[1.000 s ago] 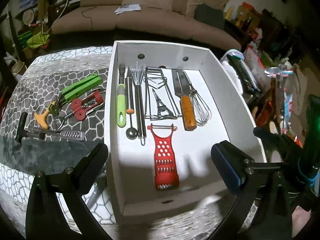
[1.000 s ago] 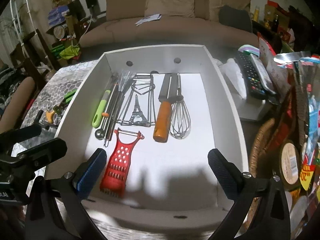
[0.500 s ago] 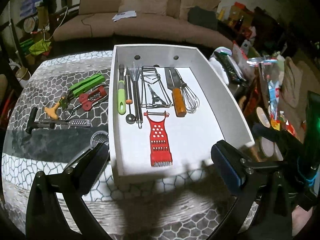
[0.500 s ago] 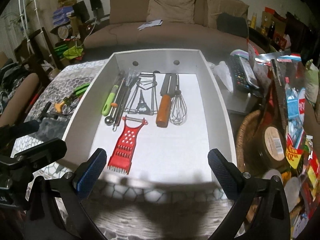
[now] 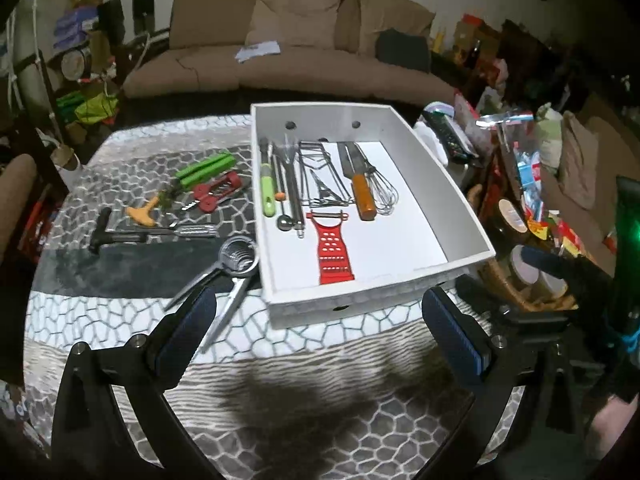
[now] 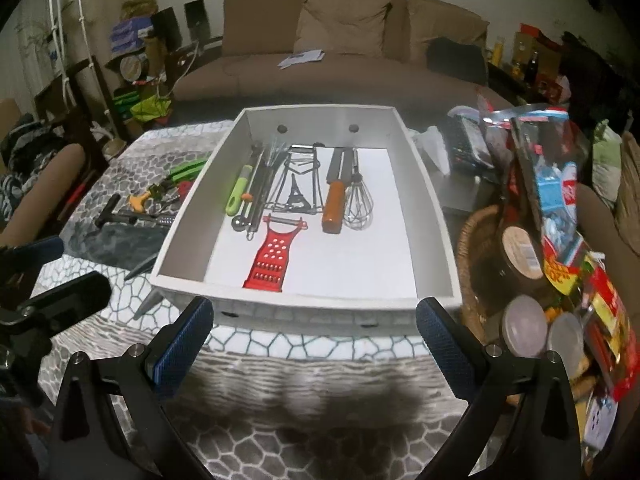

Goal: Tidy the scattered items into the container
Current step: 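Withdraw the right tool and move it toward the silver garlic press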

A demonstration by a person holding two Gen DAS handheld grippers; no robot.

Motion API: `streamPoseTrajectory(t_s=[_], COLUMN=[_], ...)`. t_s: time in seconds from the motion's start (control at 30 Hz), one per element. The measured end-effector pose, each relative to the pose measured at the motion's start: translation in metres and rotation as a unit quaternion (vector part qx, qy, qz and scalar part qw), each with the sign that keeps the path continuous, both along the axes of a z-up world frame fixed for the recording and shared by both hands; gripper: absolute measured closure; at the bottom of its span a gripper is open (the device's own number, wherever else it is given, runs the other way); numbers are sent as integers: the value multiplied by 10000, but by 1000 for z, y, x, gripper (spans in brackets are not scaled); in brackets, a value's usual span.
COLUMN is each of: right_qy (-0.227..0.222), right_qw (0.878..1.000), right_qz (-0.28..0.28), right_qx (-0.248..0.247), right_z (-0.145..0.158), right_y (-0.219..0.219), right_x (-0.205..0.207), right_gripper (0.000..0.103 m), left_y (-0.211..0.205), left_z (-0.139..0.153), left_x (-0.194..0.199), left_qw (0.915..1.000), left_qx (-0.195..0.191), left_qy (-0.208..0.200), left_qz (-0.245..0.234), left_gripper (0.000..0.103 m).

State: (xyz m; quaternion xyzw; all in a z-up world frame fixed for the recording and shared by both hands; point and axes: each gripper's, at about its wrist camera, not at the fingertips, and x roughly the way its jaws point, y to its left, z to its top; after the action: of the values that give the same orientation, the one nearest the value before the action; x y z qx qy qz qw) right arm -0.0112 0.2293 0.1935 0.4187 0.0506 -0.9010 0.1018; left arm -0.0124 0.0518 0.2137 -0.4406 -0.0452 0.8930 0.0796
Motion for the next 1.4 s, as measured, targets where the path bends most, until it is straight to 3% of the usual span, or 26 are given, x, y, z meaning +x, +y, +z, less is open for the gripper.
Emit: streamPoseTrajectory(t_s=[0.27,0.7,1.4], right_qy=[167,258,146], right_qw=[9997,9991,9959], right_qz=[-156,37,668], right_qx=[-91,-327,-596], right_z=[19,20,-30], right_y=[-2,-51,-161], right_x=[35,78,98], right_gripper=[0,0,0], left_y=[-21,-66,-178], left_z=[8,7,-26], left_x=[35,74,108], left_qw=[9992,9968,9898], left_qx=[-325,-538,-790], left_qy=[196,380,362], left_qz=[131,458,1128], left_gripper=[0,0,0])
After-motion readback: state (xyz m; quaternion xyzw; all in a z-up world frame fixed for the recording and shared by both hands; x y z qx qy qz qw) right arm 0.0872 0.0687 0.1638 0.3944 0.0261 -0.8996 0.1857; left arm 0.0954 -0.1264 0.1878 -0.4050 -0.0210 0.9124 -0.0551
